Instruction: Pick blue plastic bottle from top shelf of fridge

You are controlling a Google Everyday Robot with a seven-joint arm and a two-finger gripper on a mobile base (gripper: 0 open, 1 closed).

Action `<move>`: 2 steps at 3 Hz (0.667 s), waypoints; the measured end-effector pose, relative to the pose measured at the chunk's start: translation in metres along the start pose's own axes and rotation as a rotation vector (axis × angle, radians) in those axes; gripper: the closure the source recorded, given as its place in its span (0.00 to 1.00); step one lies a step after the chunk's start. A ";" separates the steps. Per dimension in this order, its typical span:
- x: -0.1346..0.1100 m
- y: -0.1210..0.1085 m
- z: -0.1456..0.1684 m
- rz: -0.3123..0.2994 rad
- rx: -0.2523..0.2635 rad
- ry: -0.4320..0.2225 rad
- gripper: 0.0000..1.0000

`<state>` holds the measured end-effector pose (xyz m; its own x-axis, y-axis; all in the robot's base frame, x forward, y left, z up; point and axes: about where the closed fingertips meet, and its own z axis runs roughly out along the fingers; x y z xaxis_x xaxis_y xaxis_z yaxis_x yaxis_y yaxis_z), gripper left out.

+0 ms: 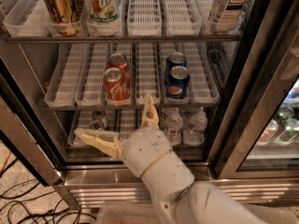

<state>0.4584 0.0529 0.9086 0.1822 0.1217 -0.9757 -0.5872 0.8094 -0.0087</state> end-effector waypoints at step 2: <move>0.044 -0.025 -0.034 0.073 0.237 0.009 0.00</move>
Offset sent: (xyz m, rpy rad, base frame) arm -0.0045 -0.0908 -0.1012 0.1199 0.1665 -0.4401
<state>0.4541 0.0186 0.8582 0.1383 0.1809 -0.9737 -0.3970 0.9109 0.1128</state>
